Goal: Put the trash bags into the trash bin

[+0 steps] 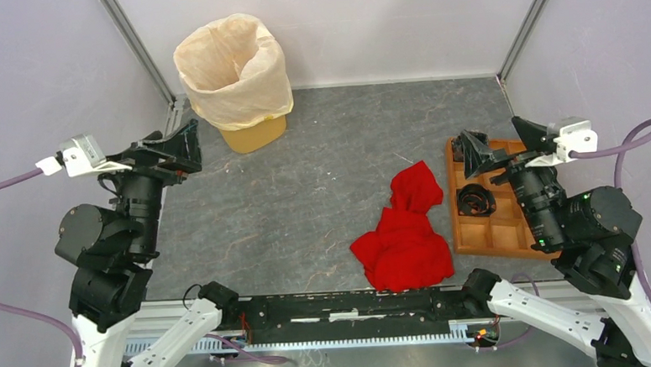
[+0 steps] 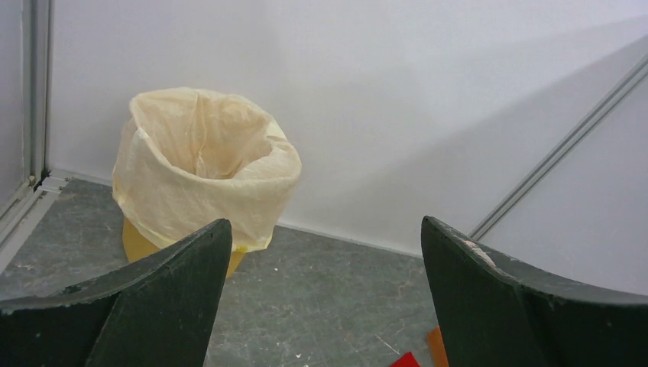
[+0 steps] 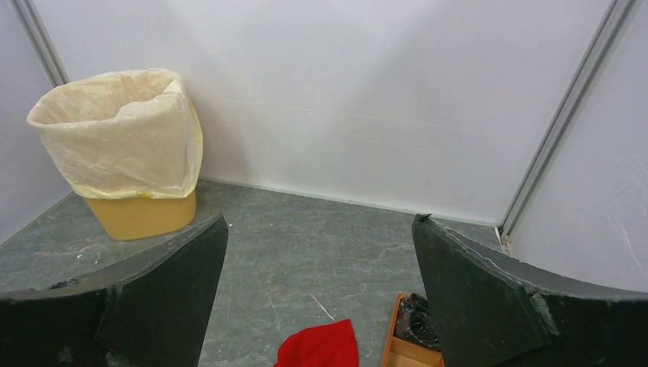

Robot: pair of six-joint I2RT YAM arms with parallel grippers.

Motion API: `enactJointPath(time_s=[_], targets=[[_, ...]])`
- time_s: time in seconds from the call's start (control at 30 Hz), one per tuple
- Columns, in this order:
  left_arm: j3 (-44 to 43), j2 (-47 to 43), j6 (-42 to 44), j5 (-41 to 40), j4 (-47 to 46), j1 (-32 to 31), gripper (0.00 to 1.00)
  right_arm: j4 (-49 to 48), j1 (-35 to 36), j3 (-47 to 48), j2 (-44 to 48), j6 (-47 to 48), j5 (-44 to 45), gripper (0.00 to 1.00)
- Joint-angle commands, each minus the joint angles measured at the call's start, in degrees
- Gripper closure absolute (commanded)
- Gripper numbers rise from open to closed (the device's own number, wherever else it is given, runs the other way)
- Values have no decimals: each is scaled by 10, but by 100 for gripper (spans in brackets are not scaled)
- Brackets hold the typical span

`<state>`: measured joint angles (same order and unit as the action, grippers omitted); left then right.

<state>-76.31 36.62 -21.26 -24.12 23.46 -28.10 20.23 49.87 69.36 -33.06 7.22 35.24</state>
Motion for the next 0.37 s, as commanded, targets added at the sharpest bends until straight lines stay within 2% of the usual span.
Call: enactJointPath(time_s=[0.0, 0.23, 0.33], targets=[[-14, 7, 22, -18, 10, -1, 1, -5, 1, 15, 6, 13, 24, 2], [3, 5, -4, -1, 3, -1, 1, -25, 1, -37, 34, 7, 42, 2], [7, 8, -10, 3, 1, 0, 1, 11, 0, -9, 16, -5, 59, 2]])
